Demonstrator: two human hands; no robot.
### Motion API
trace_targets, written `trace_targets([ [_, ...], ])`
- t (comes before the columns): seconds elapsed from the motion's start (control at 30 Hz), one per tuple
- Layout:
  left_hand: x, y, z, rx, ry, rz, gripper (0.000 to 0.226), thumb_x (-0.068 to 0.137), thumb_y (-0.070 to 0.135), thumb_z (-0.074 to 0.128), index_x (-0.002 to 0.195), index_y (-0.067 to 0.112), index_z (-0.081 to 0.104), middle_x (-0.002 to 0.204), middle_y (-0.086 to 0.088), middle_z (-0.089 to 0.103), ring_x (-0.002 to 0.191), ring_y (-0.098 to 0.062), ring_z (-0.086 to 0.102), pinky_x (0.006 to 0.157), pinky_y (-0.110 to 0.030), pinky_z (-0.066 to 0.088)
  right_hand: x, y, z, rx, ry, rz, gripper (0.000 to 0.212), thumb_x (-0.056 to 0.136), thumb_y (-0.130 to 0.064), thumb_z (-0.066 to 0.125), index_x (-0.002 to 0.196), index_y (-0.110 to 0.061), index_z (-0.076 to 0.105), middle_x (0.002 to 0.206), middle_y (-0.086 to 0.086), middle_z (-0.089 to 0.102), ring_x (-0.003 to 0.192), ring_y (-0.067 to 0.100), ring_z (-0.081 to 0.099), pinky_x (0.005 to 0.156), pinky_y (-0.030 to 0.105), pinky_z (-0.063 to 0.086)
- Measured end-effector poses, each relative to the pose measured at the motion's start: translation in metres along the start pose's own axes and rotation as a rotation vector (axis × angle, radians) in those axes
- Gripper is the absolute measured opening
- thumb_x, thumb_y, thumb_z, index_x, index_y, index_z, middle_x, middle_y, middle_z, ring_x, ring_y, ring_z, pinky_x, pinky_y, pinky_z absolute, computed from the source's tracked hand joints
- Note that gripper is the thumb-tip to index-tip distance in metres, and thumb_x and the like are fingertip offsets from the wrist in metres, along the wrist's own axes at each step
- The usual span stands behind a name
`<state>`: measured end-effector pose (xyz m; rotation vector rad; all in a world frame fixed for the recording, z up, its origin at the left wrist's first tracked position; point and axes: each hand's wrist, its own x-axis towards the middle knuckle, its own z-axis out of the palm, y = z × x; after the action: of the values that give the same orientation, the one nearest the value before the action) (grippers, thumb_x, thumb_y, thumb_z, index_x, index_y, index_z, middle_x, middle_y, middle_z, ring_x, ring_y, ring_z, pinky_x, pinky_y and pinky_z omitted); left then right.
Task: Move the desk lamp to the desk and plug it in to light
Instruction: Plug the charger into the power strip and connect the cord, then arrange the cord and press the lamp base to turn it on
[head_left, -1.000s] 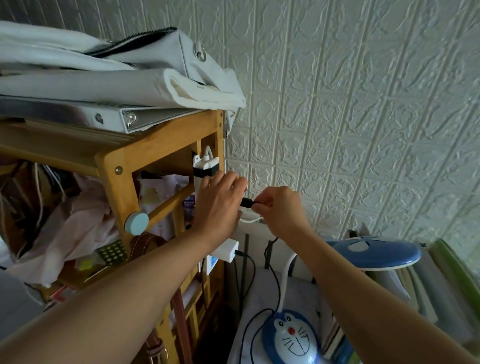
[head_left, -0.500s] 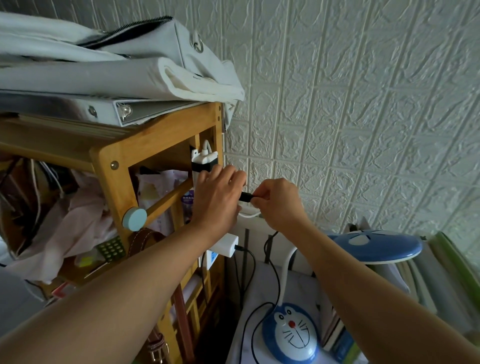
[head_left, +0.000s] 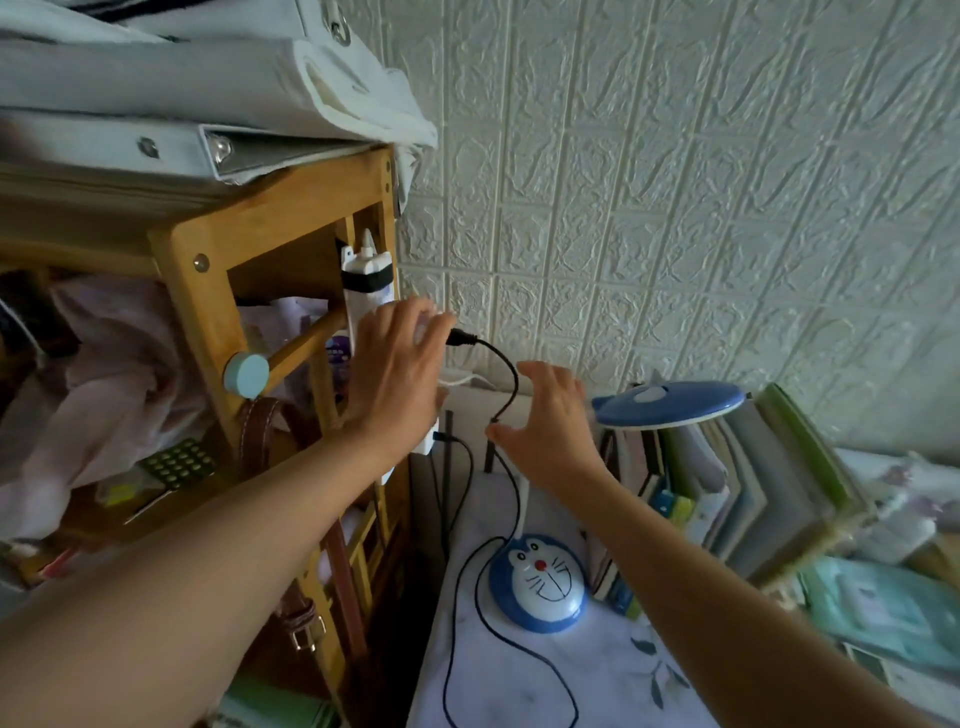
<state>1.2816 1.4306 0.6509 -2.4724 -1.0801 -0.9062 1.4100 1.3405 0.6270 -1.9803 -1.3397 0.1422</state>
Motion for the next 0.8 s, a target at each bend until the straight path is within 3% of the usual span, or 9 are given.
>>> trace_targets([
  [0.27, -0.063, 0.013, 0.000, -0.115, -0.082, 0.207, 0.060, 0.058, -0.001, 0.074, 0.115, 0.010, 0.058, 0.125, -0.014, 0.056, 0.114, -0.034, 0.051, 0.094, -0.044, 0.043, -0.053, 0.020, 0.011, -0.049, -0.068, 0.187, 0.072, 0.076, -0.027, 0.072, 0.137, -0.016, 0.035, 0.142, 0.011, 0.034, 0.132, 0.026, 0.031, 0.102, 0.033, 0.034],
  [0.4, -0.089, 0.021, 0.003, -0.158, -0.171, 0.277, 0.055, 0.060, 0.000, 0.074, 0.112, 0.010, 0.060, 0.123, -0.012, 0.057, 0.112, -0.032, 0.052, 0.093, -0.040, 0.041, -0.072, 0.026, 0.019, -0.059, -0.068, 0.231, 0.072, 0.075, -0.026, 0.072, 0.137, -0.015, 0.036, 0.141, 0.012, 0.034, 0.130, 0.027, 0.034, 0.102, 0.034, 0.036],
  [0.57, -0.112, 0.033, 0.007, -0.149, -0.294, 0.286, 0.047, 0.073, 0.009, 0.067, 0.119, 0.010, 0.056, 0.131, -0.008, 0.052, 0.118, -0.028, 0.047, 0.098, -0.037, 0.039, -0.087, 0.031, 0.029, -0.028, -0.107, 0.285, 0.067, 0.076, -0.026, 0.072, 0.134, -0.016, 0.038, 0.136, 0.010, 0.034, 0.120, 0.030, 0.045, 0.091, 0.045, 0.052],
  [0.67, -0.125, 0.038, 0.015, -0.164, -0.354, 0.292, 0.047, 0.081, 0.014, 0.063, 0.126, 0.011, 0.052, 0.135, -0.004, 0.050, 0.121, -0.022, 0.045, 0.100, -0.031, 0.038, -0.093, 0.039, 0.036, -0.064, -0.118, 0.271, 0.065, 0.077, -0.027, 0.071, 0.133, -0.015, 0.040, 0.134, 0.011, 0.038, 0.118, 0.029, 0.046, 0.092, 0.036, 0.046],
  [0.8, -0.148, 0.048, 0.034, -0.157, -0.493, 0.301, 0.043, 0.086, 0.020, 0.057, 0.129, 0.017, 0.048, 0.133, 0.001, 0.051, 0.120, -0.017, 0.043, 0.096, -0.027, 0.038, -0.100, 0.058, 0.045, -0.101, -0.208, 0.288, 0.055, 0.084, -0.025, 0.063, 0.134, -0.013, 0.042, 0.136, 0.013, 0.042, 0.119, 0.031, 0.048, 0.094, 0.037, 0.043],
])
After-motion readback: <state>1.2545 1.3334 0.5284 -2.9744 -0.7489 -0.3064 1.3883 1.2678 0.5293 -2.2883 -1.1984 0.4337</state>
